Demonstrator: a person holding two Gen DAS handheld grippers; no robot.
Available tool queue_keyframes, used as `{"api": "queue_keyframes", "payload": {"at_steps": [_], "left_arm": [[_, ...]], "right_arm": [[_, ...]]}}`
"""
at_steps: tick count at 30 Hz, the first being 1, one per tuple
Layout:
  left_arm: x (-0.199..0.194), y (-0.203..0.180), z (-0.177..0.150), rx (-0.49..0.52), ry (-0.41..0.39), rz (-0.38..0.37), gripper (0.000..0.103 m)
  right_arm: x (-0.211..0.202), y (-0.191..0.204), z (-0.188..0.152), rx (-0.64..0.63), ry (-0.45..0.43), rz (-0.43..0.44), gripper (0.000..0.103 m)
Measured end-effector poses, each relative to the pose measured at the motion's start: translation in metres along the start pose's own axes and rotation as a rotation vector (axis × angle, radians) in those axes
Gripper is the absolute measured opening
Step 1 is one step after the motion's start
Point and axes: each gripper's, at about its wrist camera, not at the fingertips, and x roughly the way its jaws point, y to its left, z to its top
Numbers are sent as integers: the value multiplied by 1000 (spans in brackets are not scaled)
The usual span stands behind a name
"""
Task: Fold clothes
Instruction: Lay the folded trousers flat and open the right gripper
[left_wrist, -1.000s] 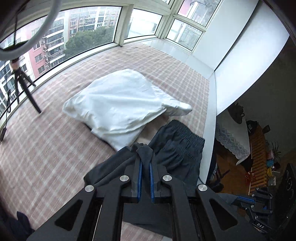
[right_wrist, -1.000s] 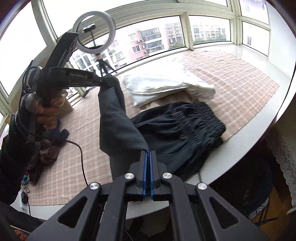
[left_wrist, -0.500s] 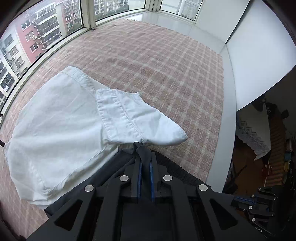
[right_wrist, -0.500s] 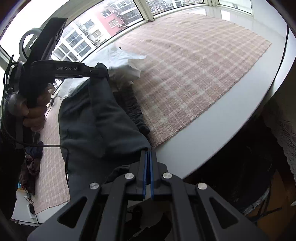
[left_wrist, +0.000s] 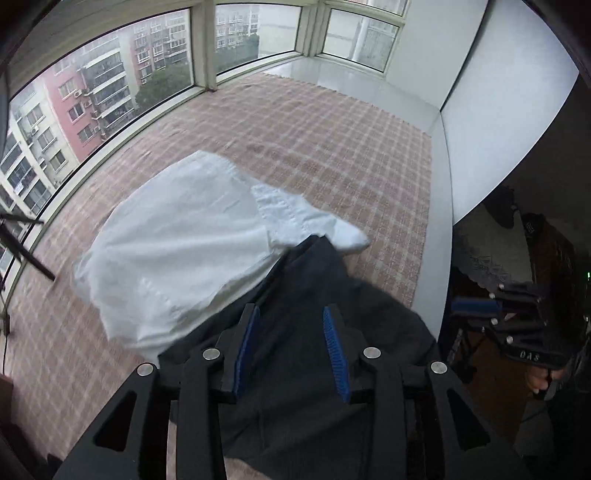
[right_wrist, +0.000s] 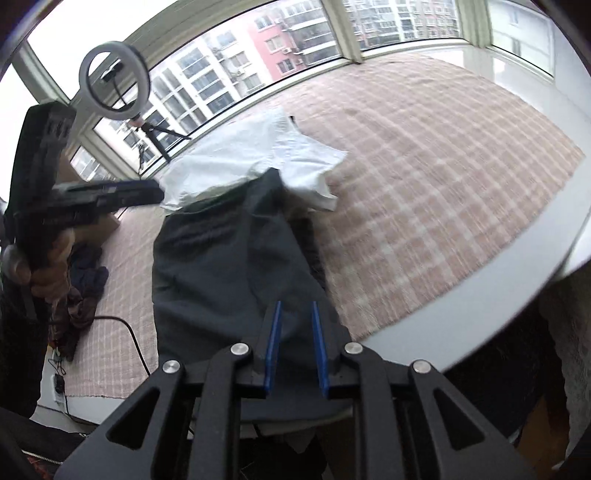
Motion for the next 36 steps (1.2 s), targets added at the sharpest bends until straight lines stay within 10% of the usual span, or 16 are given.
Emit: {"api": "queue_keyframes", "payload": {"at_steps": [4,7,14,16,24,36], "left_arm": [[9,52,-97,-217,97,-32,35],[30,68,-152,-340,160,-53,33],[39,111,-144,-389,103,-27,35],[43,128,-127,-367,84,-12,39],[76,136,-87,-79,105,-35,44],[88,140,-87,209,148,-158,47]], "right_arm": [[57,27,29,-102,74,63,17],[89,18,46,-108,95,-119,17],[48,44,20,-97,106,16,29],[37,69,-12,-115,140,92,43],[41,124,-150,-19,269,110,43],[74,176,-173,65,96,-103,43]]}}
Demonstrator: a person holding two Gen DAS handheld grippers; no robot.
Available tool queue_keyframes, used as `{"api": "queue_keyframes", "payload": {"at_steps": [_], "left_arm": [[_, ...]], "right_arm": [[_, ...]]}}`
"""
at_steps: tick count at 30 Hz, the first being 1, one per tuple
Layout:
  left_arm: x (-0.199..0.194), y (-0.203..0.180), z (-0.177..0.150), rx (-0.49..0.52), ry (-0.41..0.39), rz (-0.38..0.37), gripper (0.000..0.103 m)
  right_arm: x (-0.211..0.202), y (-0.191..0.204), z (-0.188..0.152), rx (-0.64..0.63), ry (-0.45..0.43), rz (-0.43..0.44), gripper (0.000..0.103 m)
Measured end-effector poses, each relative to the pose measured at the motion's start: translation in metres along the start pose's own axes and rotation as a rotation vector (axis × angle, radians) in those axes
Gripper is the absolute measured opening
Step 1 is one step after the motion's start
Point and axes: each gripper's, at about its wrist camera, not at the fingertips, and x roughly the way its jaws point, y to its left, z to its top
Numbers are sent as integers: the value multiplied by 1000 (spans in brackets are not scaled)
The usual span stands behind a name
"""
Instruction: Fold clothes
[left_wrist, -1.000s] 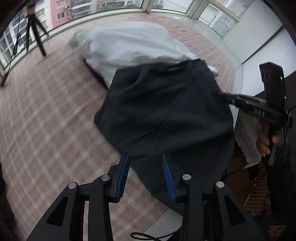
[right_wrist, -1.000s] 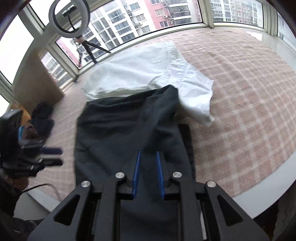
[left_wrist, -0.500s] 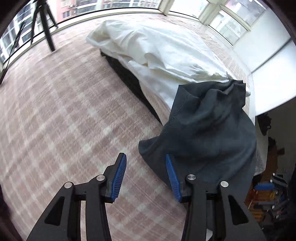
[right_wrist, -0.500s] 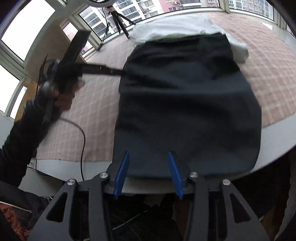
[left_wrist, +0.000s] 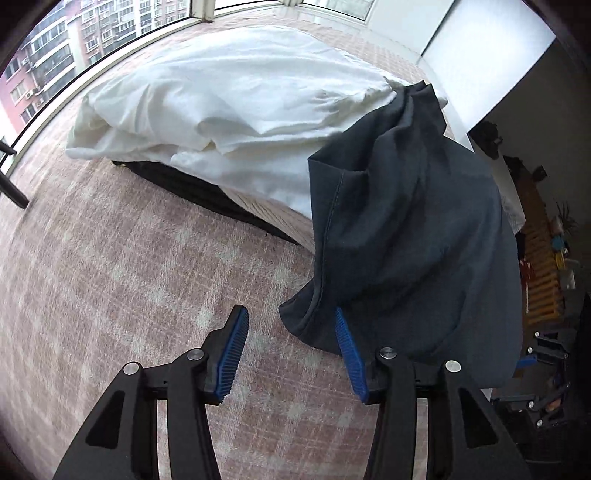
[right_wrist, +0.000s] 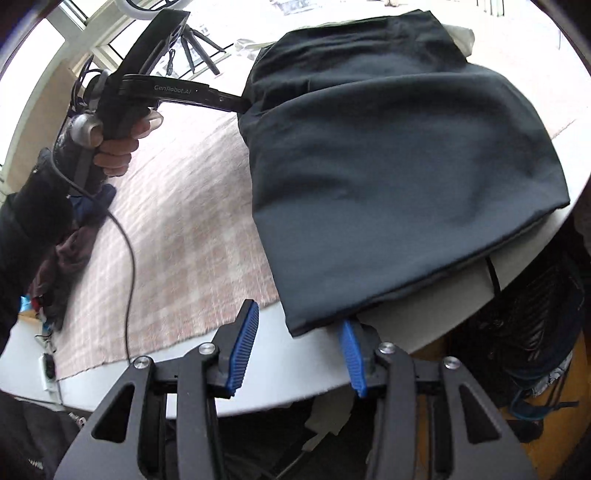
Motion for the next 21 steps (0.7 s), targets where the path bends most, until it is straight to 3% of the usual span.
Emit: {"api": "queue_keyframes", "payload": {"at_steps": [4,7,9,10,11,15,21], "left_arm": [[7,-2,5,74,4,-23,50],[13,-2,5,86,13,-99,47],[17,-6,4,117,26,-120,30],[20,-13,-1,127,35,-124,14],[22,-18,-4,128,47,-129,6],[19,-23,6,106,84,-97,3],[13,-30,11,118,68,-96,4]], "right_arm": [[4,8,-1,9,-23,-38,41],[9,5,-2,20,-11,-56,28],[10,2,-2,24,-7,-67,19],[9,0,-2,29,-11,-65,18],[8,-2,-2,31,-13,-62,15],[2,-3,-3,14,-18,-76,7],[-6,-5,-20,-11,26,-95,5]]}}
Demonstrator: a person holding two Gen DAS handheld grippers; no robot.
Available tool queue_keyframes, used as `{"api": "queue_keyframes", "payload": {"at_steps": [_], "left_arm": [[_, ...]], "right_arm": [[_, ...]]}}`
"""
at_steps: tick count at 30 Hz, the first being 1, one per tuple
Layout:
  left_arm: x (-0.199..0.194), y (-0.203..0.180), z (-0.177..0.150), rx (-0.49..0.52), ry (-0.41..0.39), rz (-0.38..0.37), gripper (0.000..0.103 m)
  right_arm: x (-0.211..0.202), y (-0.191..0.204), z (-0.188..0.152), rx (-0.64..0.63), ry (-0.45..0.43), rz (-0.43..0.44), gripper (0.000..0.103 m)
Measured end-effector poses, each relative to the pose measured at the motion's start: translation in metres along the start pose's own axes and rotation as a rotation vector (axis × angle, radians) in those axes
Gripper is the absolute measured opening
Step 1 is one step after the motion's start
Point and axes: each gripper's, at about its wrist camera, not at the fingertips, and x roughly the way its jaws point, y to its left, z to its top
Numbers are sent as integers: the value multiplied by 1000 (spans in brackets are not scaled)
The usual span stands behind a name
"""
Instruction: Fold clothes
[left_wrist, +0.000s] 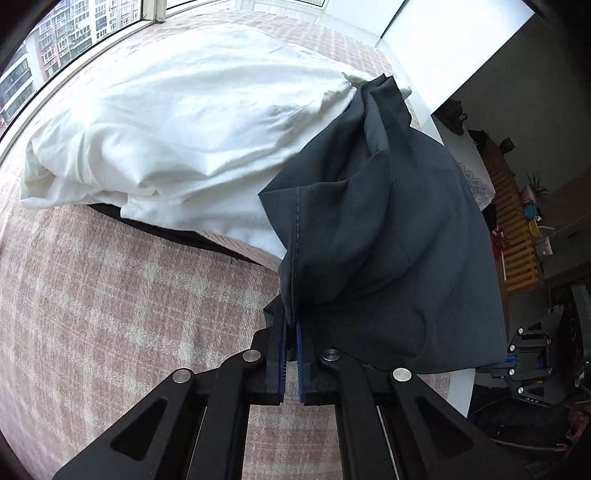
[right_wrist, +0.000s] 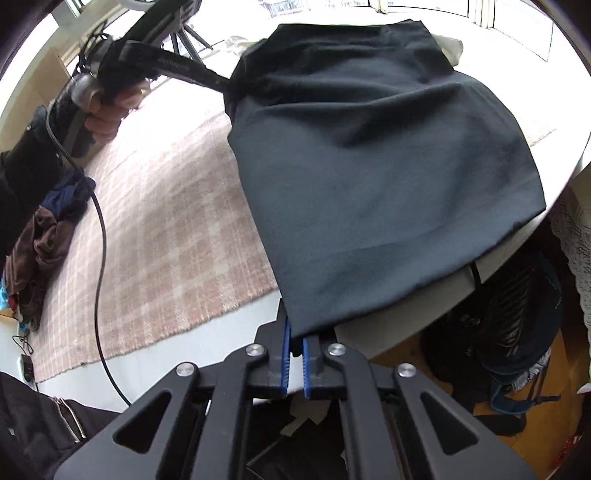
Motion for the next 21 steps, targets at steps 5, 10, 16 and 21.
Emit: {"api": "queue_keyframes", "payload": {"at_steps": [5,10,16,21], "left_arm": [[8,-6,-9,9,23,20,4],[0,-14,-12,16,-13,32,4],[0,-21,-21,66,-11,42,17],[6,-25,-33,108,2,50,28]], "right_arm": [[7,11,-9,-62,62,-15,5],[-14,-6,-15,11,59,38,5],[-16,-5,-16,55,58,50,15],[-8,6,-19,65,63,44,17]]}}
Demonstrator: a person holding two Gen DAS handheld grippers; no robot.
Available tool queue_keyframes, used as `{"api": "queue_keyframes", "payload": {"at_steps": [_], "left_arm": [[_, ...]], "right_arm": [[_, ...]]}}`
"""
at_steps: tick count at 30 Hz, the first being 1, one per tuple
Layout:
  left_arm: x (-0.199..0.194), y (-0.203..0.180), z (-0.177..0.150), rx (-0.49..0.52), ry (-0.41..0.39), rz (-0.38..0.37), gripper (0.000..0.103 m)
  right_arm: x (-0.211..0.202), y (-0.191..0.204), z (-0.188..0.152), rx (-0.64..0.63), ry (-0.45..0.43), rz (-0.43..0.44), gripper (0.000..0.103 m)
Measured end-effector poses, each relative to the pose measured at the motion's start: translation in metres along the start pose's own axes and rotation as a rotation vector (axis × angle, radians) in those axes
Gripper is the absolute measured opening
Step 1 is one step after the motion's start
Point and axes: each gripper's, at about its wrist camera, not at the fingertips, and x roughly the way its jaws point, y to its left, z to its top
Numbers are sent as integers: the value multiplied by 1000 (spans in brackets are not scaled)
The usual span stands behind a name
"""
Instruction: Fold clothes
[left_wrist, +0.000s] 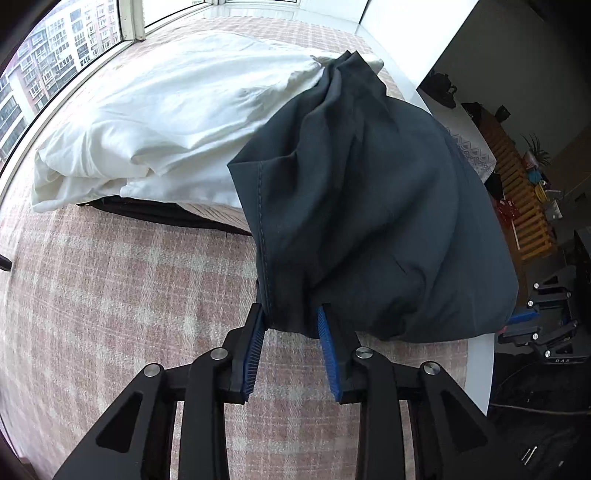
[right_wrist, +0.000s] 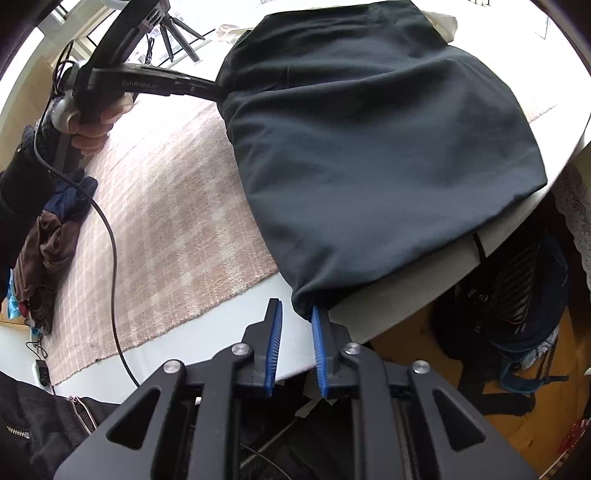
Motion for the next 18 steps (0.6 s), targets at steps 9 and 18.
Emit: {"api": "queue_keyframes", "payload": {"at_steps": [9,18], "left_arm": [[8,-1,1,-58,0,18,3],[10,24,-2,-62,18,33,2]], "right_arm": [[-8,-4,-1,24,-43,-27,5],[-10,10,-29,2,33,8,8]]}}
